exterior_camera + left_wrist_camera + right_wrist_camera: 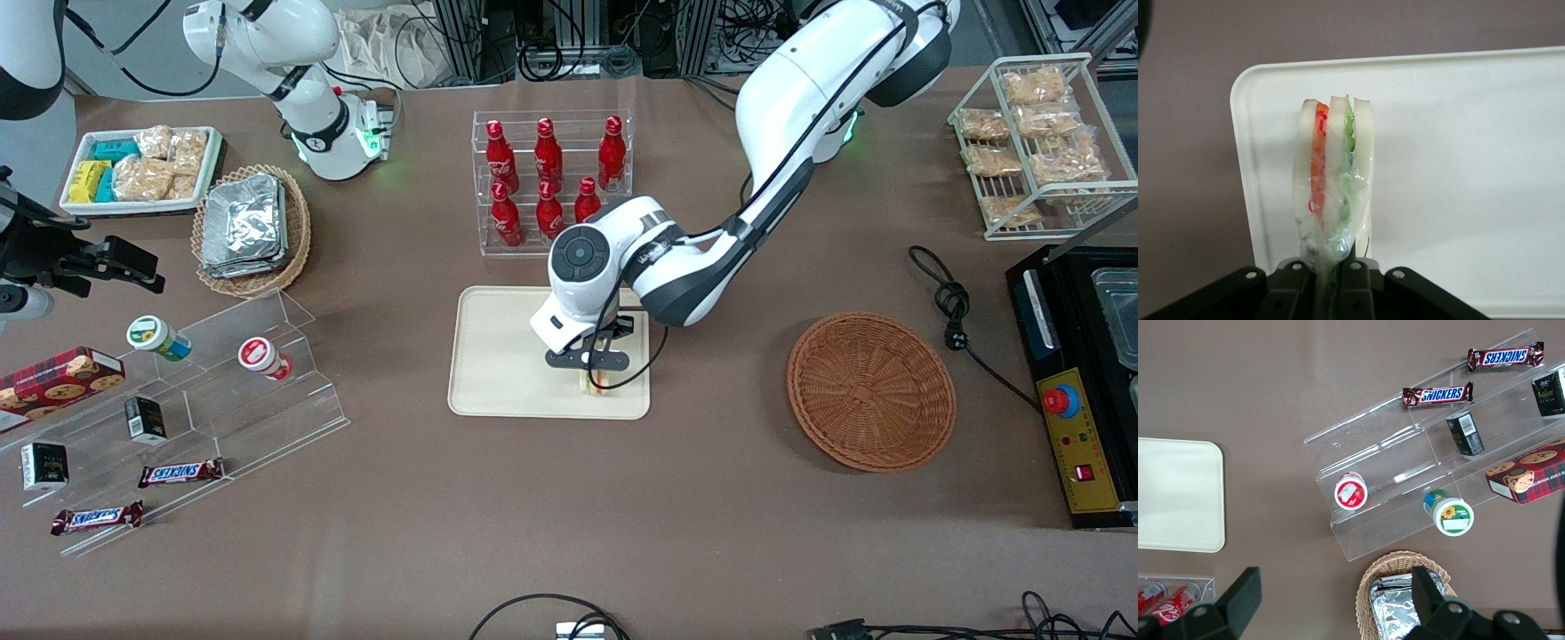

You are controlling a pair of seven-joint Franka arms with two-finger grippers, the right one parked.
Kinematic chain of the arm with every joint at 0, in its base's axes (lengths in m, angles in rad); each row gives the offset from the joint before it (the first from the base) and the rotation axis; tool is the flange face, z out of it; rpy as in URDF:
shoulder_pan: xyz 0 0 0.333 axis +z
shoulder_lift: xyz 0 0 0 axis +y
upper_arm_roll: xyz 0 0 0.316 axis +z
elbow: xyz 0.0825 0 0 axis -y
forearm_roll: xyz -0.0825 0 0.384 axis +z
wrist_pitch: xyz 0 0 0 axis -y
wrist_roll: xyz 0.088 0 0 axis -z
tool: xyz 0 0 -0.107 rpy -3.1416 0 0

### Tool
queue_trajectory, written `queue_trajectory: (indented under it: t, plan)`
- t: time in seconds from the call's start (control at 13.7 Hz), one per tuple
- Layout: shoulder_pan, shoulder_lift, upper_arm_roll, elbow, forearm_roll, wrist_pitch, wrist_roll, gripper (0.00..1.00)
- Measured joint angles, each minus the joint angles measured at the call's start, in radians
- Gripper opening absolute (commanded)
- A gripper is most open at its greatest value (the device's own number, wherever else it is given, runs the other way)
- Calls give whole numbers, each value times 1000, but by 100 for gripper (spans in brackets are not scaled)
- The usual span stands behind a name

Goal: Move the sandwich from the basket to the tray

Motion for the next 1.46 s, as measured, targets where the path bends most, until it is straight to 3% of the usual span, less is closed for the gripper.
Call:
queue_trajectory:
  t: [0.29,0.37,0.44,0.51,1.02,1.32,1.46]
  plan:
    - [-2,52,2,-12,94,21,-62,13]
    - [-2,62,2,-12,100,28,-68,19]
    - [-2,63,2,-11,102,32,-71,45]
    - [-2,63,1,-10,102,32,-72,99]
    - [-2,46,1,13,105,39,-172,100]
    - [2,-90,0,35,101,1,-225,100]
    - [0,-198,44,38,51,-65,-212,100]
